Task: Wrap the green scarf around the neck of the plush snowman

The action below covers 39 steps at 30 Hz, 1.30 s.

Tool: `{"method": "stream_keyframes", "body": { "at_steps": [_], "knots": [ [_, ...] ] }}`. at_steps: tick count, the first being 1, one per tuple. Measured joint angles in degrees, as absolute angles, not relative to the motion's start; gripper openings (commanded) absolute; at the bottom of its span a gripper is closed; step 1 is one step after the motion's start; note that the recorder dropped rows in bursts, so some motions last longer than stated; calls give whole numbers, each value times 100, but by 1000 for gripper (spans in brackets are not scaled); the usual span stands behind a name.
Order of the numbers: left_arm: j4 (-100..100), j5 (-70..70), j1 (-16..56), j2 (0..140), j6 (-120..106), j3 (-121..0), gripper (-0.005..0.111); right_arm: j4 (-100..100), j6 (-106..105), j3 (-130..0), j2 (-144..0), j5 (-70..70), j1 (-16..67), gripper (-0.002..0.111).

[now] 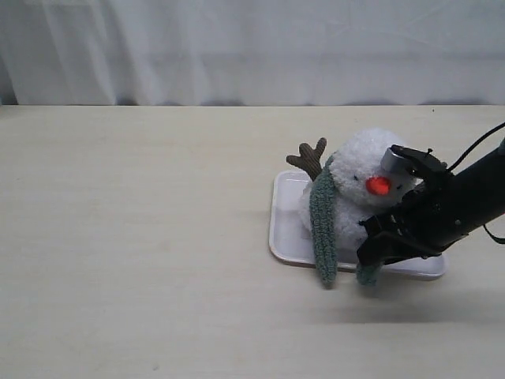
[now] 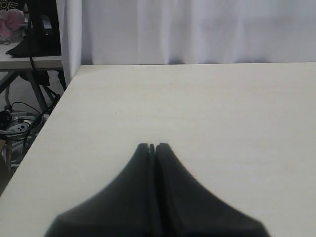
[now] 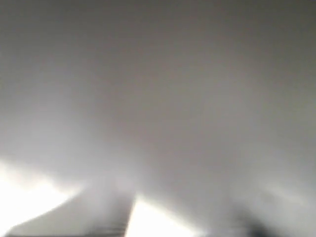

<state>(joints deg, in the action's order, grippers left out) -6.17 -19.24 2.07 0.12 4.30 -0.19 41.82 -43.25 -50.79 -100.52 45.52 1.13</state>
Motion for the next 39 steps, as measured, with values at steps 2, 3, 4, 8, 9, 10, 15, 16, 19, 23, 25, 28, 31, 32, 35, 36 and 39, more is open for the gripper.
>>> {"method": "stream_keyframes", "body": {
  "at_steps": [2,3,4,8,9,10,15,16,19,23,25,28,31,32,35,36,39],
  "knots": [
    [-617,-1924,207,12,430,-19,0,4155,-4213,-5071,-9989,4552,113,60],
    [-617,-1924,207,12,430,-19,0,4081,-4090,-5071,-9933,4552,113,61],
    [-617,-1924,207,12,430,-19,0,3959,-3890,-5071,-9878,4552,113,61],
    [-617,-1924,207,12,430,-19,0,3245,-2997,-5071,-9635,4624,113,61],
    [-617,-1924,207,12,430,-19,0,3125,-2837,-5071,-9577,4686,113,61],
    [-617,-1924,207,12,430,-19,0,3019,-2676,-5071,-9507,4738,113,61],
    [-617,-1924,207,12,430,-19,0,2918,-2372,-4923,-9183,4933,113,61],
    [-617,-1924,207,12,430,-19,0,2918,-2372,-4855,-9130,4959,113,61],
    [-617,-1924,207,12,430,-19,0,3132,-2609,-4648,-9016,4986,138,61],
    [-617,-1924,207,12,430,-19,0,3887,-3323,-4526,-8983,4986,319,61],
    [-617,-1924,207,12,430,-19,0,4115,-3518,-4526,-8983,4986,448,61],
    [-617,-1924,207,12,430,-19,0,4225,-3601,-4526,-8983,4907,729,61],
    [-617,-1924,207,12,430,-19,0,4252,-3588,-4454,-8983,4495,1217,59],
    [-617,-1924,207,12,430,-19,0,4204,-3522,-4403,-8983,4257,1479,59],
    [-617,-1924,207,12,430,-19,0,3643,-2859,-4338,-8983,3334,2058,59],
    [-617,-1924,207,12,430,-19,0,3362,-2514,-4338,-8983,3094,2187,59],
    [-617,-1924,207,12,430,-19,0,2155,-1014,-4338,-8983,2420,2502,59]
  ]
}}
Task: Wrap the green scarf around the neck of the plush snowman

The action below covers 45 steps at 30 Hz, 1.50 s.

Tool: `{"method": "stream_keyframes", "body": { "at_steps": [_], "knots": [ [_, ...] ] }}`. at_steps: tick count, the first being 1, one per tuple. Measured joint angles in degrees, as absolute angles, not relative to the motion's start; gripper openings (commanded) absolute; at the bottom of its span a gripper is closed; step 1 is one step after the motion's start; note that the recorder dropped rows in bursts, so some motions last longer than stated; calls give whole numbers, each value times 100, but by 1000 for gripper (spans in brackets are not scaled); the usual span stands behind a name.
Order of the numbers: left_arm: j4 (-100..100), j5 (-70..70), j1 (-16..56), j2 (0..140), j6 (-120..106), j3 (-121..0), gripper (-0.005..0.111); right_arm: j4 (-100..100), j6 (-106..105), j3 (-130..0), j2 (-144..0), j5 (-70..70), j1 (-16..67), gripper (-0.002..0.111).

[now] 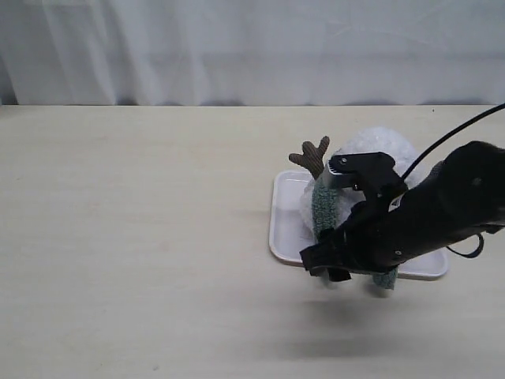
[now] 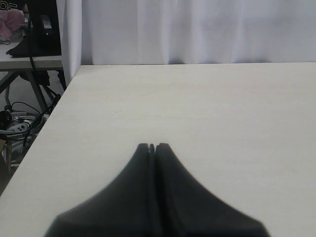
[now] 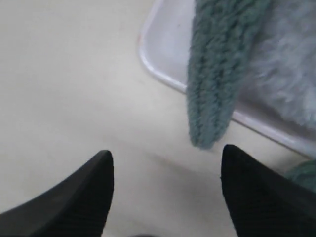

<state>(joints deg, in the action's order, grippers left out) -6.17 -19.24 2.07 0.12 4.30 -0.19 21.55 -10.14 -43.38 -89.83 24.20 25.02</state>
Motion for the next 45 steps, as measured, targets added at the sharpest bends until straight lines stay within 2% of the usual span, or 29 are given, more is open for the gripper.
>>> {"method": "stream_keyframes", "body": {
  "at_steps": [4,12,13,15,17,26,29,32,33,45],
  "knots": [
    [-617,-1924,207,12,430,-19,0,1007,274,-4338,-9009,2052,2595,59],
    [-617,-1924,207,12,430,-19,0,699,502,-4338,-9722,1393,2595,59],
    [-617,-1924,207,12,430,-19,0,699,484,-4338,-9766,1342,2595,58],
    [-617,-1924,207,12,430,-19,0,699,390,-4338,-9919,1226,2595,45],
    [-617,-1924,207,12,430,-19,0,699,308,-4338,-10040,1140,2595,40],
    [-617,-1924,207,12,430,-19,0,698,182,-4338,-10254,461,2595,39],
    [-617,-1924,207,12,430,-19,0,698,174,-4338,-10254,480,2595,25],
    [-617,-1924,207,12,430,-19,0,698,96,-4338,-10254,651,2595,6],
    [-617,-1924,207,12,430,-19,0,698,0,-4338,-10254,742,2595,4],
    [-617,-1924,207,12,430,-19,0,496,-381,-4338,-9692,1758,2607,4]
  ]
}}
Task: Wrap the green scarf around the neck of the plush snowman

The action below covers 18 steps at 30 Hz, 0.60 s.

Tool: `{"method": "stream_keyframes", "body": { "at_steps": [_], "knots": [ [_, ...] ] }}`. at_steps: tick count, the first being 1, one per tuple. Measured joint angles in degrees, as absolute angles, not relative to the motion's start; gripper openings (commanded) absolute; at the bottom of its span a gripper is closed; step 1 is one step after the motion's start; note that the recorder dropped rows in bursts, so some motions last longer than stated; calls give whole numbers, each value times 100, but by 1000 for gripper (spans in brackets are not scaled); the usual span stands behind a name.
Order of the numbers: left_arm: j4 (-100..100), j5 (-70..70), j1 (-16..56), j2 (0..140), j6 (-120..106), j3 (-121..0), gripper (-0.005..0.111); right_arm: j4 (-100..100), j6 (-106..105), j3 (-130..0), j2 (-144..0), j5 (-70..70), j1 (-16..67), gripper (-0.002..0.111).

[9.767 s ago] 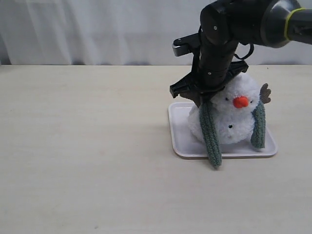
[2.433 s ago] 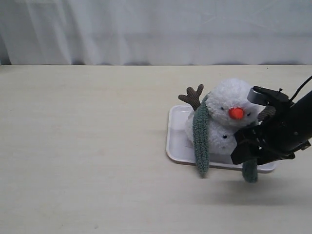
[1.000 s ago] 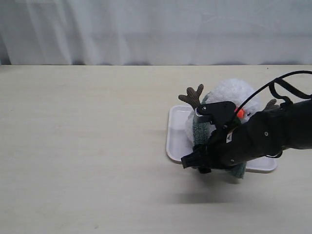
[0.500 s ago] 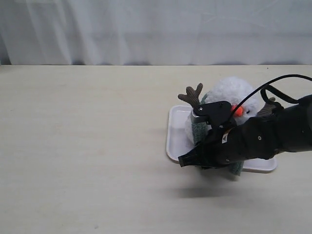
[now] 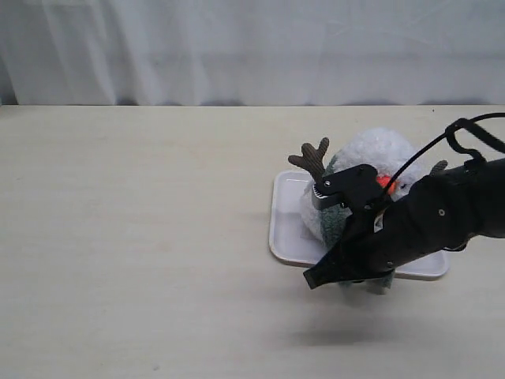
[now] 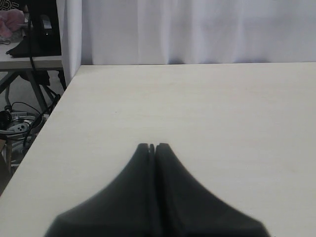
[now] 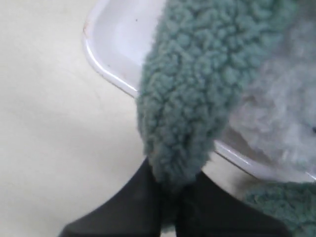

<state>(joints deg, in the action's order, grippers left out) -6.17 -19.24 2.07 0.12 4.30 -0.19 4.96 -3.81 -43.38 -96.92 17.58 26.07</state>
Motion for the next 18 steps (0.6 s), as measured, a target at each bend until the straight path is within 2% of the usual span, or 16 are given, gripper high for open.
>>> {"method": "stream_keyframes", "body": {
  "at_steps": [8,14,18],
  "knots": [
    [-617,-1924,207,12,430,-19,0,-625,-323,-4392,-9082,2858,2607,4],
    [-617,-1924,207,12,430,-19,0,-1388,219,-4934,-9082,4448,2607,4],
    [-617,-1924,207,12,430,-19,0,-1413,301,-4934,-9165,4563,2607,6]
  ]
}}
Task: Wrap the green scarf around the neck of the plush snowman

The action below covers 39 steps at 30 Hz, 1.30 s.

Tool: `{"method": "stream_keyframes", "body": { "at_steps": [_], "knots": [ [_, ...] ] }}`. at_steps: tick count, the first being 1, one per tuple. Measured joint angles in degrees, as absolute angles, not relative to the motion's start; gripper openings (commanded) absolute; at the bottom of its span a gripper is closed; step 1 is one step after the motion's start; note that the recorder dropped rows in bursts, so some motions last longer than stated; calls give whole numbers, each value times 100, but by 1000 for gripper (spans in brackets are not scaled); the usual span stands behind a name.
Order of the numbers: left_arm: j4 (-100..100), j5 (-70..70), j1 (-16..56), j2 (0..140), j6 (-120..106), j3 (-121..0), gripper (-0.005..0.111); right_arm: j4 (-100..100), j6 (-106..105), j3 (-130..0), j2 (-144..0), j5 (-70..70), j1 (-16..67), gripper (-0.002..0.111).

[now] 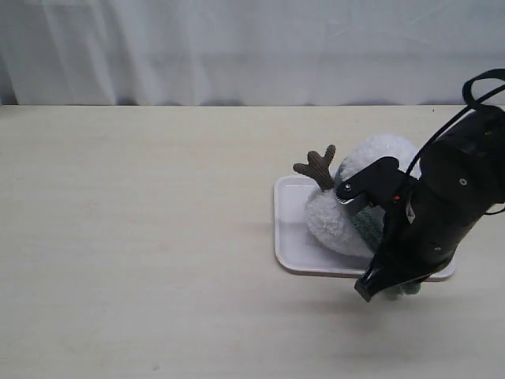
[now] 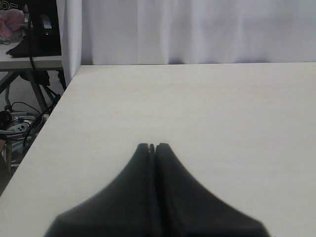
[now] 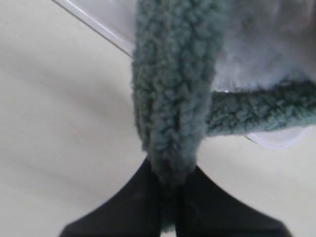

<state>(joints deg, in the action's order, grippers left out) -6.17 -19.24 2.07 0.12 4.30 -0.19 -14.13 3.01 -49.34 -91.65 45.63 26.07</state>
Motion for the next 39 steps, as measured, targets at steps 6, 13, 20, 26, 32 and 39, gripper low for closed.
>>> {"method": "stream_keyframes", "body": {
  "at_steps": [6,13,20,26,32,39],
  "knots": [
    [-617,-1924,207,12,430,-19,0,-1936,731,-4934,-9577,4601,2607,23],
    [-617,-1924,207,12,430,-19,0,-2378,1248,-4934,-9717,4640,2607,53],
    [-617,-1924,207,12,430,-19,0,-2659,2189,-4934,-9717,4733,2607,66],
    [-617,-1924,207,12,430,-19,0,-2971,3087,-4653,-9717,4302,2607,66],
    [-617,-1924,207,12,430,-19,0,-3511,3823,-4391,-9717,3735,2607,60],
    [-617,-1924,207,12,430,-19,0,-3810,4385,-4151,-9717,2786,2607,59]
  ]
}}
